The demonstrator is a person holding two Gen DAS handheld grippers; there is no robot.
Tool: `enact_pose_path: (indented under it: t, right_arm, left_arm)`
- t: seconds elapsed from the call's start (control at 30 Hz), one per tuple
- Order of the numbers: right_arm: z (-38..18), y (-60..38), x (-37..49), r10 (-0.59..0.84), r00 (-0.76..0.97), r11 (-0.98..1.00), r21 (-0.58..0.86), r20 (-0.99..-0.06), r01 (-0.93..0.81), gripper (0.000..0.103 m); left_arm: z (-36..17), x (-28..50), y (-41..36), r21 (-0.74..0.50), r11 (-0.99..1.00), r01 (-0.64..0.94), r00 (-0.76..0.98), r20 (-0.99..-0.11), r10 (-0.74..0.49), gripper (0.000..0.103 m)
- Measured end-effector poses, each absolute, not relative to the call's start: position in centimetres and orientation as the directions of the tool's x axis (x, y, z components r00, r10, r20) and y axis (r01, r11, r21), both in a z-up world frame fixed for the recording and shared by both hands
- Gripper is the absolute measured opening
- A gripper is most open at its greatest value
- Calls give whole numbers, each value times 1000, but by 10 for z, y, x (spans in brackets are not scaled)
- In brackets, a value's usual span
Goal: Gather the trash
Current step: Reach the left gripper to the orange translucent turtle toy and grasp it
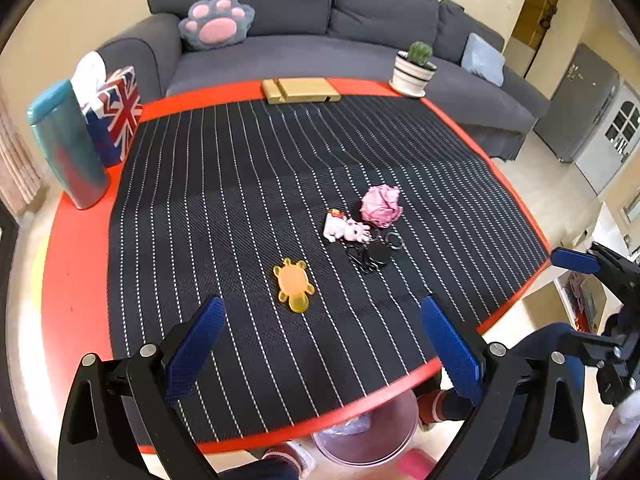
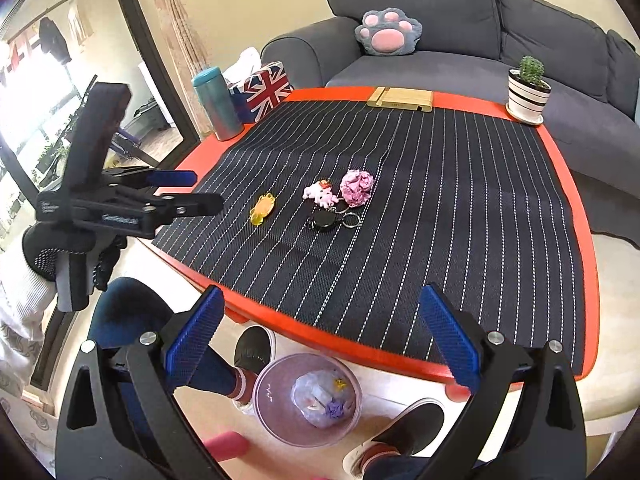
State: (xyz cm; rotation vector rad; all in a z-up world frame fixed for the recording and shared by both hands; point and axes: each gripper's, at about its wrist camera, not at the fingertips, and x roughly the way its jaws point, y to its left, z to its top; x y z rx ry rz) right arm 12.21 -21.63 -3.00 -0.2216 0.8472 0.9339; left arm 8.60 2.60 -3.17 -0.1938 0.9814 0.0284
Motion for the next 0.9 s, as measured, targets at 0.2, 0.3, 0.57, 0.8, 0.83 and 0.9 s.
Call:
enact_pose_path:
  t: [0.2, 0.3, 0.57, 0.8, 0.83, 0.9]
  right_arm:
    - [-32, -215, 129, 622, 296, 594, 191, -725, -781, 96]
    - [-34, -216, 133, 622, 292, 595, 196, -726, -780, 96]
    - [-33, -221, 140, 625, 295, 602, 205, -723, -772, 96]
    - [-32, -222, 142, 624, 295, 604, 207, -723, -770, 96]
    - [-32, -222, 142, 624, 295, 604, 206, -723, -770, 96]
    - [-32, -221, 143, 624, 296, 604, 206, -723, -770, 96]
  left_arm:
    - [-53, 114, 35, -103, 981, -163, 476, -879, -13, 94]
    - [-65, 122, 38, -91, 978, -189, 449, -893, 4, 94]
    - [-83, 133, 36, -86, 972, -218, 415, -910, 13, 75]
    - [-89, 135, 33, -84, 973, -213, 396, -918, 7, 50]
    - [-90, 136, 33, -86, 973, -212, 395, -919, 5, 46]
    - [-91, 135, 33, -90, 973, -213, 394, -919, 1, 41]
